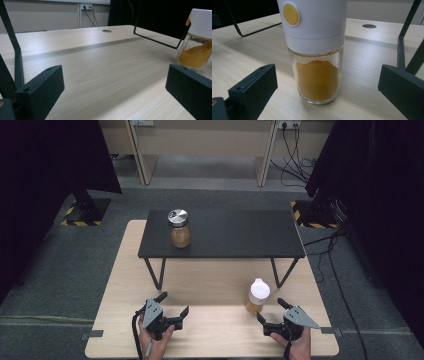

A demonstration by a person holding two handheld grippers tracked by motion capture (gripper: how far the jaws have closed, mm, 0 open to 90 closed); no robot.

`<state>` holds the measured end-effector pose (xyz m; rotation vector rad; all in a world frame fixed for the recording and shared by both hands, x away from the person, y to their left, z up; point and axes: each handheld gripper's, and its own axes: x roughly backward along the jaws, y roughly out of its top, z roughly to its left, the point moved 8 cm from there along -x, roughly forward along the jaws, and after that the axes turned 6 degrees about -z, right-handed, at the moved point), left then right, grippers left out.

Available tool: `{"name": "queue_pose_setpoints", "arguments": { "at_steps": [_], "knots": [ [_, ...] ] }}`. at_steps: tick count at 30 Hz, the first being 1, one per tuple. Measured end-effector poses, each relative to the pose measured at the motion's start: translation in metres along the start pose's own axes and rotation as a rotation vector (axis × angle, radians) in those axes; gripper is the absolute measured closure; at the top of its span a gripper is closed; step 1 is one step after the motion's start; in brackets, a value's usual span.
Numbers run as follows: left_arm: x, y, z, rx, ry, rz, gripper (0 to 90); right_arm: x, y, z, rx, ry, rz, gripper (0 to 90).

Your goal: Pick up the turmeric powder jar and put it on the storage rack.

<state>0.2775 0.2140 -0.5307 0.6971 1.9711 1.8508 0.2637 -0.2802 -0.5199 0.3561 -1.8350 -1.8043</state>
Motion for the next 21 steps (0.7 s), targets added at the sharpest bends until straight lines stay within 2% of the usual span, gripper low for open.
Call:
{"name": "queue_pose_setpoints", "arguments": {
  "at_steps": [21],
  "knots": [
    [0.000, 0.000, -0.001, -0.005, -0.002, -0.002, 1.5, -0.034, 0.010, 0.009, 0.041, 0.010, 0.059, 6.2]
  ]
}}
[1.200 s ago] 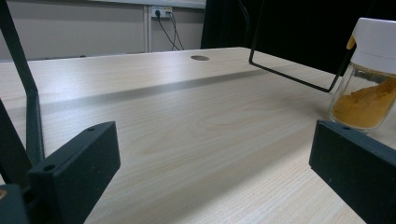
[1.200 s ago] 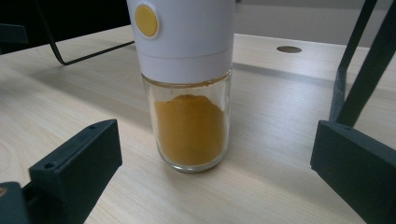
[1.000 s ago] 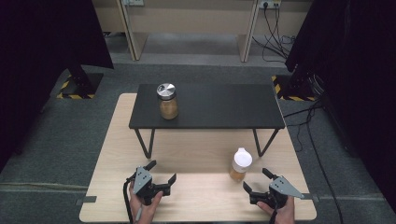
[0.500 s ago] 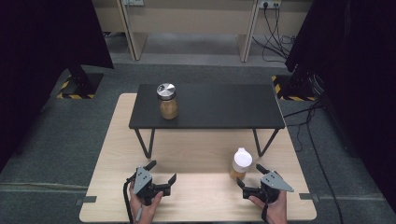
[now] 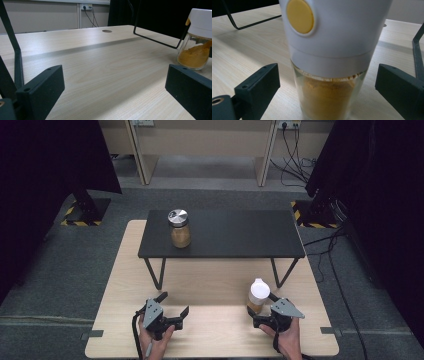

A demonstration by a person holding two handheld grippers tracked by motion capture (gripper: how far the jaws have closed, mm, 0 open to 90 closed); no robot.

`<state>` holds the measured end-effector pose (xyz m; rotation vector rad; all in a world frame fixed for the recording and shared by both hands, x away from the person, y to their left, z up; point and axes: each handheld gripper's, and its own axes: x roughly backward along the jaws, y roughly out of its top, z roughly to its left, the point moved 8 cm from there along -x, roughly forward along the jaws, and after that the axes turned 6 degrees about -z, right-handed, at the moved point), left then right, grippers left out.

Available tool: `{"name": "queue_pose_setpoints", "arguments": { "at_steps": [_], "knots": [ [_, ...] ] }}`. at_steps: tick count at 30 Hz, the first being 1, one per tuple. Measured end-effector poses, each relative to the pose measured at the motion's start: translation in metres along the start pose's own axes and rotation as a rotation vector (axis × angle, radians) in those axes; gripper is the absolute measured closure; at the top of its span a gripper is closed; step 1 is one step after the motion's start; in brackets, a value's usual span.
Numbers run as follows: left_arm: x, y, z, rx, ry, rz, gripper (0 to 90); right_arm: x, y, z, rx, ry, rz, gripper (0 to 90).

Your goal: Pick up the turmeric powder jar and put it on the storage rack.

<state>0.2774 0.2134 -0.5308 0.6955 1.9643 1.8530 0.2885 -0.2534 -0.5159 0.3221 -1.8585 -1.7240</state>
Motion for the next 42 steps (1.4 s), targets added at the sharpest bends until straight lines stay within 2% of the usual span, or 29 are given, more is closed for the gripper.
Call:
{"name": "queue_pose_setpoints", "arguments": {
  "at_steps": [8, 17, 22, 42],
  "knots": [
    [0.0000, -0.0001, -0.0002, -0.004, -0.003, -0.001, 1.5, -0.0063, 0.0030, 0.0022, 0.018, -0.003, 0.021, 11.7],
    [-0.0004, -0.0003, -0.0011, -0.005, -0.002, -0.004, 1.7, -0.0074, 0.0037, 0.0036, 0.029, -0.008, 0.029, 26.7],
    [-0.0007, -0.0002, -0.0015, -0.006, -0.001, -0.002, 1.7, -0.0065, 0.0031, 0.0023, 0.013, -0.009, 0.023, 30.3],
    [-0.0008, 0.0001, -0.0015, -0.012, -0.003, 0.000, 1.7, -0.0059, 0.0027, 0.0067, 0.050, -0.009, 0.020, 30.6]
  ]
}}
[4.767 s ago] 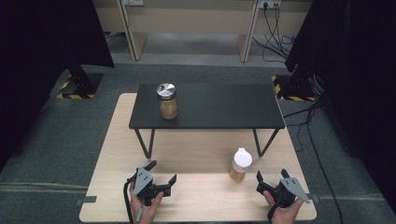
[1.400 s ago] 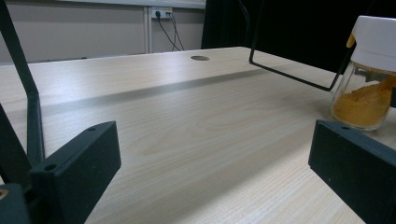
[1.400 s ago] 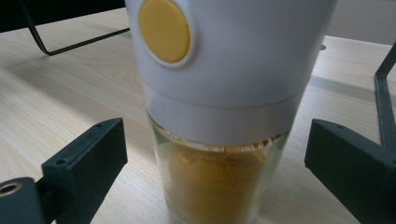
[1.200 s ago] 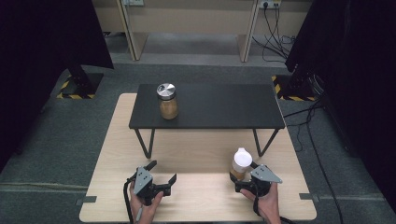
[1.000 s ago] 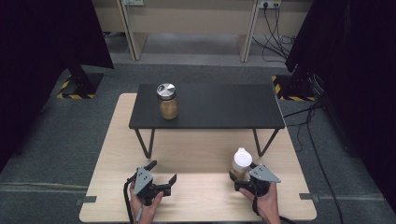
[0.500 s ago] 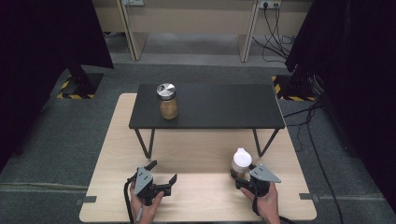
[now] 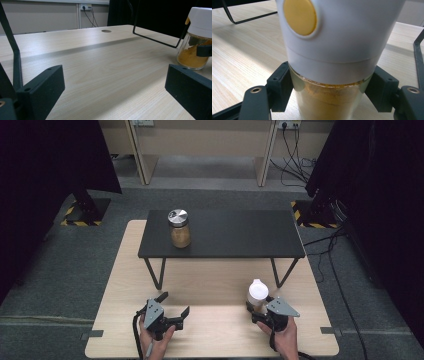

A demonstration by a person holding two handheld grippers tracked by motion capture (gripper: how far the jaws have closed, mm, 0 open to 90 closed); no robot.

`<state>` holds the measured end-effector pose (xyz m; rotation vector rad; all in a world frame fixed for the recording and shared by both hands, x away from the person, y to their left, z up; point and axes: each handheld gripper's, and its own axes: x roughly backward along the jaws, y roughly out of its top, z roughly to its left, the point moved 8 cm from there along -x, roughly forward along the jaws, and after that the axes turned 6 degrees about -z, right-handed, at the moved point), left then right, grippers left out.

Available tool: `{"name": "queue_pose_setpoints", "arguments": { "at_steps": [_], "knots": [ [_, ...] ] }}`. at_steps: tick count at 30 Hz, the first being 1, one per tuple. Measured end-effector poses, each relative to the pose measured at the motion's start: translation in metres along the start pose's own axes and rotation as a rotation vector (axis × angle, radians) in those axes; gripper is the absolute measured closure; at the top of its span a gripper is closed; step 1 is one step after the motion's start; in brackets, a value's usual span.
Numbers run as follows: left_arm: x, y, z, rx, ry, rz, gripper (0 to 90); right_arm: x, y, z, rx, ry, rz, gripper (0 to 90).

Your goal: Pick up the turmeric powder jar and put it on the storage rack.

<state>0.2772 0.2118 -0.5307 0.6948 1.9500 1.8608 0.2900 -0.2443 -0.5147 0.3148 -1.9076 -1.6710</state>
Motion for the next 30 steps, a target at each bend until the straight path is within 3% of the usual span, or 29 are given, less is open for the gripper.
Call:
{"name": "queue_pose_setpoints", "arguments": {
  "at_steps": [17, 24, 30],
  "knots": [
    [0.000, 0.000, 0.000, 0.002, -0.001, -0.001, 1.9, 0.002, -0.001, 0.010, 0.044, -0.036, -0.008, 30.7],
    [-0.001, 0.000, 0.000, -0.004, -0.004, -0.001, 1.9, 0.009, 0.001, 0.009, 0.015, -0.057, -0.025, 30.7],
    [-0.001, 0.000, 0.000, -0.006, -0.005, -0.003, 2.1, 0.025, 0.016, 0.010, -0.016, -0.062, -0.067, 30.7]
  ]
}}
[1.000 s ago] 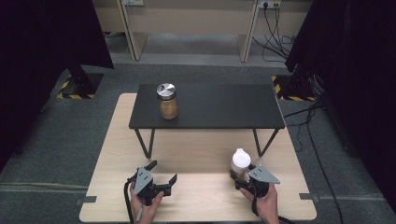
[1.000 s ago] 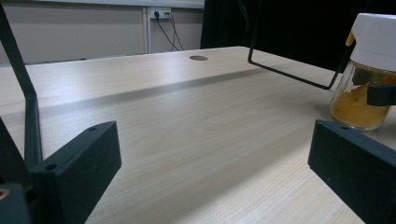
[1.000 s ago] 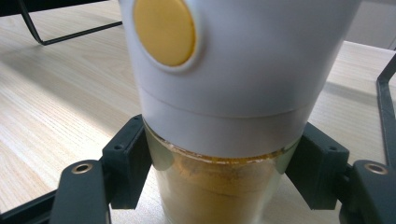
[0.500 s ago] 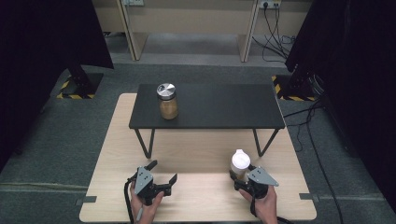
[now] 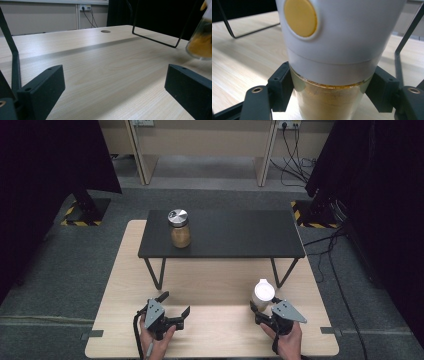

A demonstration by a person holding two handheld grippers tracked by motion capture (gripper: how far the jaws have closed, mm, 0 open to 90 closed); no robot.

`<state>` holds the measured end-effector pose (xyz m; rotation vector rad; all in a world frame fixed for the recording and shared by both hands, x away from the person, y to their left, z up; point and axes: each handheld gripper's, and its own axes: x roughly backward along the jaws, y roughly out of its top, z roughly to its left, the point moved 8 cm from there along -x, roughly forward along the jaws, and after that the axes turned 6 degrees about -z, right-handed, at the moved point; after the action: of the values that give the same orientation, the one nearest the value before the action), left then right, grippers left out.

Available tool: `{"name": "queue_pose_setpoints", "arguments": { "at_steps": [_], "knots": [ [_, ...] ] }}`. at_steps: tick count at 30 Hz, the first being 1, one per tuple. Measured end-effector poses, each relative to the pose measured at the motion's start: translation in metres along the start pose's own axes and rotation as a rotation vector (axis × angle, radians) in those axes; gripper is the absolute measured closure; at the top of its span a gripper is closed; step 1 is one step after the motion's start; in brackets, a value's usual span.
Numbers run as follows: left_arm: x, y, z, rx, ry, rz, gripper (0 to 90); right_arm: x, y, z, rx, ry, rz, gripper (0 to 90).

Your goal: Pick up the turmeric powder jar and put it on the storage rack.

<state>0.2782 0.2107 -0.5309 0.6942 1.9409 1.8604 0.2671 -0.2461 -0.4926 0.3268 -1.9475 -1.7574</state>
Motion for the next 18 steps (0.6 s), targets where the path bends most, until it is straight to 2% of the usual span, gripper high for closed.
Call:
{"name": "queue_pose_setpoints", "arguments": {
  "at_steps": [7, 18],
  "knots": [
    [0.000, 0.000, 0.000, 0.000, 0.001, -0.001, 2.1, 0.014, 0.023, 0.006, -0.031, -0.007, -0.041, 30.7],
    [0.000, 0.000, 0.000, 0.004, 0.000, -0.004, 2.1, 0.019, 0.041, 0.018, -0.053, -0.035, -0.037, 30.7]
  ]
}}
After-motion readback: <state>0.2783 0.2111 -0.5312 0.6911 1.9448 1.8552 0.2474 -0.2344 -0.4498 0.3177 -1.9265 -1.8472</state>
